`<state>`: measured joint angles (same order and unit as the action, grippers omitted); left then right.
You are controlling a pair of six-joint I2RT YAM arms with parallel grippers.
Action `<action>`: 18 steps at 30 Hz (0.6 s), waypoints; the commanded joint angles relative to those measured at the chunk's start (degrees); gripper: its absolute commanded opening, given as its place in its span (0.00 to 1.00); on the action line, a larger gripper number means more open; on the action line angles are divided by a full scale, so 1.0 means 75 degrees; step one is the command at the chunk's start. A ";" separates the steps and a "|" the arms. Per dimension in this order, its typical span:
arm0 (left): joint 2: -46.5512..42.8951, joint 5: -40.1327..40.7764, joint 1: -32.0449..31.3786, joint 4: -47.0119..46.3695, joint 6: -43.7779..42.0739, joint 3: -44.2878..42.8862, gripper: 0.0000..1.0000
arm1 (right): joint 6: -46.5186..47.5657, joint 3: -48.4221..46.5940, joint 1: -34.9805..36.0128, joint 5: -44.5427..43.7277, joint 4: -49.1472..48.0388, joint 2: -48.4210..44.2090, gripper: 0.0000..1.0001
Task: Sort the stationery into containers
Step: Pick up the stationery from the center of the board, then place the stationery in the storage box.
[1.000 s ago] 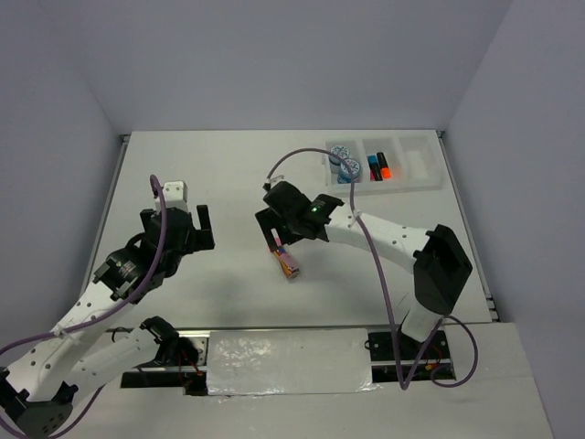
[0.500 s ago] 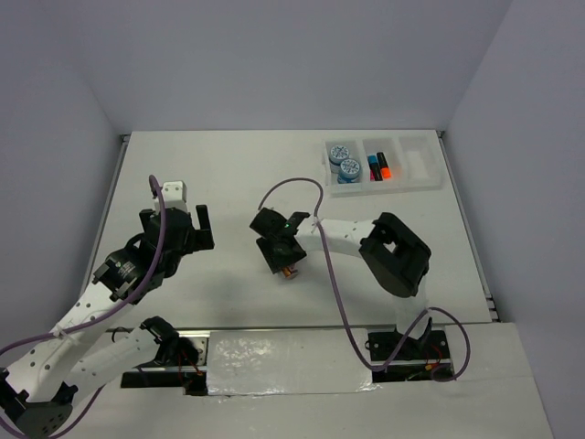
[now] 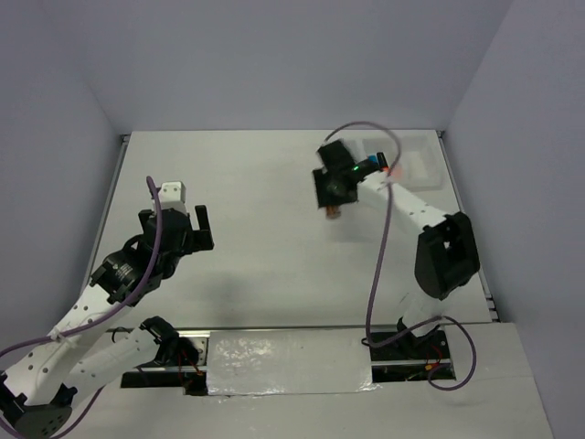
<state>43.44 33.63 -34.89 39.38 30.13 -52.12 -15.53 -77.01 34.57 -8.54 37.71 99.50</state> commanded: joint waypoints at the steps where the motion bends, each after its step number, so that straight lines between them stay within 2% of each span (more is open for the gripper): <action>1: -0.0120 -0.0148 0.0035 -0.0234 -0.0115 0.0000 0.99 | 0.0991 -0.1365 -0.1676 -0.0980 0.0431 -0.0612 0.01; 2: -0.0109 -0.0148 0.0035 -0.0234 -0.0115 0.0000 0.99 | 0.1097 -0.1705 -0.2039 -0.1436 0.0548 -0.0402 0.04; 3: -0.0108 -0.0194 0.0035 -0.0223 -0.0115 0.0000 0.99 | 0.1098 -0.2555 -0.2727 -0.1591 0.0944 -0.0133 0.08; 7: -0.0062 -0.0276 0.0036 -0.0305 -0.0162 0.0023 0.99 | 0.1191 -0.4389 -0.3669 -0.2633 0.1288 0.1320 0.09; 10: 0.0055 -0.0335 0.0024 -0.0281 -0.0185 0.0012 0.99 | 0.1215 -0.5421 -0.3952 -0.3337 0.1300 0.2467 0.08; 14: 0.0208 -0.0521 0.0035 -0.0328 -0.0279 0.0012 0.99 | 0.1694 -0.6078 -0.4151 -0.3818 0.0691 0.3032 0.08; 18: 0.0418 -0.1001 0.0024 -0.0434 -0.0419 0.0035 0.99 | 0.2350 -0.6921 -0.4549 -0.3281 0.0479 0.3630 0.10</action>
<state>46.02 29.36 -34.89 38.61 28.75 -52.12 -2.96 -121.99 2.85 -32.32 43.46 126.91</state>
